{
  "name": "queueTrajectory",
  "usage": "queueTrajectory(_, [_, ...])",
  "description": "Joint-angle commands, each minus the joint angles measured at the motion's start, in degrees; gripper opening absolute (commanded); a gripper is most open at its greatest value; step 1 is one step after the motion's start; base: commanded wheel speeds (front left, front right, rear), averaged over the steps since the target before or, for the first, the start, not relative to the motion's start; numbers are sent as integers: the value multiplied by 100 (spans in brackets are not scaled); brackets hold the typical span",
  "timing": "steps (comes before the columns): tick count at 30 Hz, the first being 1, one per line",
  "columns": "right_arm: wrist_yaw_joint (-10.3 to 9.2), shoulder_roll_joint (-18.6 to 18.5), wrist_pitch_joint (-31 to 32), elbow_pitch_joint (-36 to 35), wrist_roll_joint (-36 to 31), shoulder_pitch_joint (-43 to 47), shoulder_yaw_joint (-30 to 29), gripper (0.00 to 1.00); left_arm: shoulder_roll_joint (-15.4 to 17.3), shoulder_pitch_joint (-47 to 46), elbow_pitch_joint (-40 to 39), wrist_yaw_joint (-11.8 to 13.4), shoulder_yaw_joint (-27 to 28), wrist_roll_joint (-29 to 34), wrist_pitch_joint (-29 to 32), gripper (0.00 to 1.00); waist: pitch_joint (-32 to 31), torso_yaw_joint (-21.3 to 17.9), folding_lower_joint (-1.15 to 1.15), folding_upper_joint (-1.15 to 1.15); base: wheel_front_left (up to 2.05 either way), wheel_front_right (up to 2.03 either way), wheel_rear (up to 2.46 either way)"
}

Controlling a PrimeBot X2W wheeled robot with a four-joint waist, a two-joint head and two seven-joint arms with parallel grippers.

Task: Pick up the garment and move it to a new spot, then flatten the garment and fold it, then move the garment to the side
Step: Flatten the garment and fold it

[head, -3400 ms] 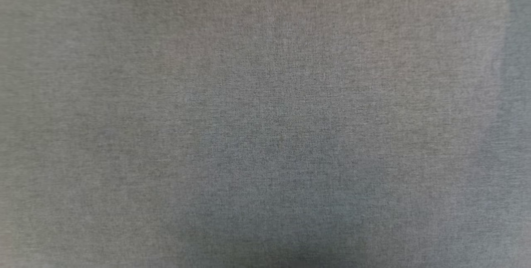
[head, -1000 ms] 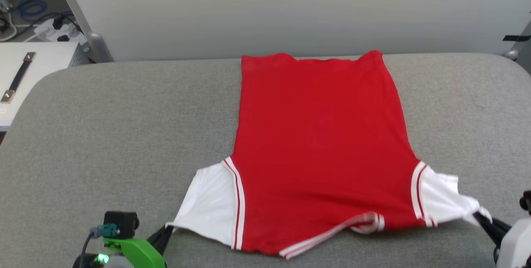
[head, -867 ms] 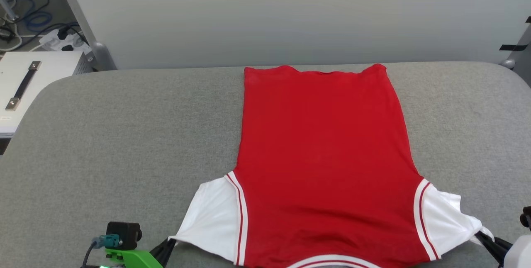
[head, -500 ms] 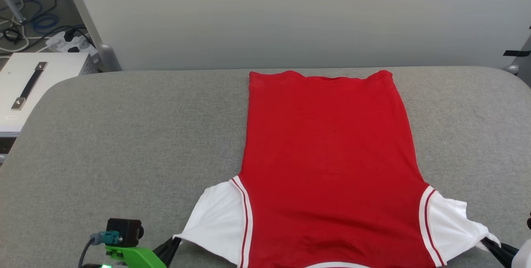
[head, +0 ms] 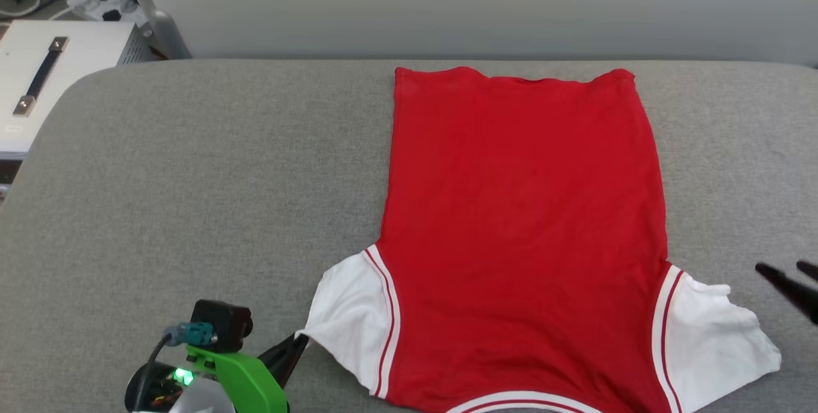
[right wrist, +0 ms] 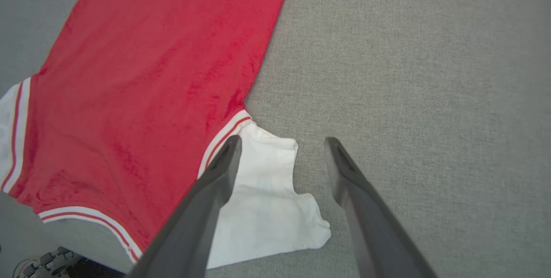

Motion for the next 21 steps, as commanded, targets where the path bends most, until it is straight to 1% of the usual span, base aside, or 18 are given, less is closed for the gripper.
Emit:
queueTrajectory(1, [-44, 39, 222, -98, -69, -260, -126, 100, 75, -147, -158, 65, -5, 60, 100, 0, 466, 199, 0, 0, 0, 0, 0])
queueTrajectory(3, [-44, 64, 653, -226, -218, -635, -326, 100, 94, -227, -443, 131, -24, 57, 279, 0, 785, 321, 0, 0, 0, 0, 0])
queueTrajectory(7, [-44, 255, 1562, -270, -557, -1511, -629, 100, 126, -392, -910, 228, -56, 86, 546, 0, 1345, 573, 0, 0, 0, 0, 0])
queueTrajectory(12, [-44, 594, 2523, 18, -1084, -2695, -914, 100, 112, -616, -1311, 270, -124, 201, 702, 0, 1952, 934, 0, 0, 0, 0, 0])
queueTrajectory(17, [-44, 856, 3179, 402, -1693, -3723, -1061, 100, 32, -801, -1525, 255, -200, 284, 736, 0, 2379, 1270, 0, 0, 0, 0, 0])
queueTrajectory(21, [-44, 945, 3556, 717, -2121, -4390, -1158, 100, -95, -903, -1563, 216, -290, 322, 688, 0, 2678, 1500, 0, 0, 0, 0, 0])
